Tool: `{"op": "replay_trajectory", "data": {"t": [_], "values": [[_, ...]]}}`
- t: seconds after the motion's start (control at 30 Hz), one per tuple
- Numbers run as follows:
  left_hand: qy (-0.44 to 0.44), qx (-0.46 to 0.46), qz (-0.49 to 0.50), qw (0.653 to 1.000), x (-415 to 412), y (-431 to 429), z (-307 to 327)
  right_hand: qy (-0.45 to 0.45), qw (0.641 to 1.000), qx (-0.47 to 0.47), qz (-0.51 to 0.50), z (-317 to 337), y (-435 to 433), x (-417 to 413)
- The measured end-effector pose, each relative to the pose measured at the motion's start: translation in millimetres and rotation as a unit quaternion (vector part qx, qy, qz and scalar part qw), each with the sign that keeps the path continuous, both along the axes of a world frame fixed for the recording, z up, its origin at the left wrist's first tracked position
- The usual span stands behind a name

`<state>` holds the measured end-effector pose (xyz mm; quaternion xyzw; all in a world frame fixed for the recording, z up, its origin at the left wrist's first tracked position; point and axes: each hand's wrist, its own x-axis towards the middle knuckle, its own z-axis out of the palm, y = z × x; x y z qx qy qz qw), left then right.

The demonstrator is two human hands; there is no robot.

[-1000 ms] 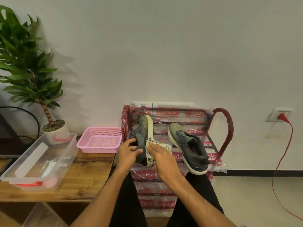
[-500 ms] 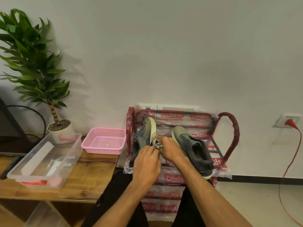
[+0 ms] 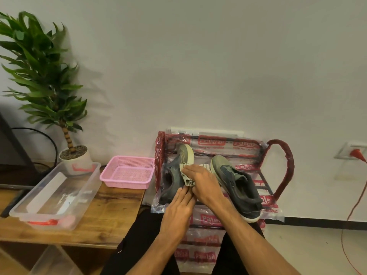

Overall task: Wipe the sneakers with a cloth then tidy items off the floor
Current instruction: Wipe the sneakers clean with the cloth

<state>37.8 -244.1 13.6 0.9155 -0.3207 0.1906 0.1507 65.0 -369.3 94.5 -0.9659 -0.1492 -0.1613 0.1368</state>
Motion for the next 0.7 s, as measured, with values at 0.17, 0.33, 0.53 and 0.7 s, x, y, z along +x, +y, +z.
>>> {"op": "replay_trajectory", "data": {"t": [0.17, 0.33, 0.53, 0.7], "values": [[-0.011, -0.020, -0.037, 0.999, -1.1, -8.6, 5.2, 0.035, 0.999, -0.016, 0.009, -3.7, -21.2, 0.5], [-0.008, 0.005, -0.083, 0.997, 6.6, -16.9, 3.7, 0.138, 0.983, 0.051, -0.110, 10.6, -25.0, 4.3], [-0.010, -0.004, -0.093, 0.996, 12.1, -13.9, 0.2, 0.119, 0.966, 0.190, -0.132, 11.3, -44.7, 7.1], [-0.028, -0.018, -0.087, 0.996, 11.3, -6.6, 1.2, 0.019, 0.984, 0.175, -0.041, 8.0, -23.1, 8.8]]}}
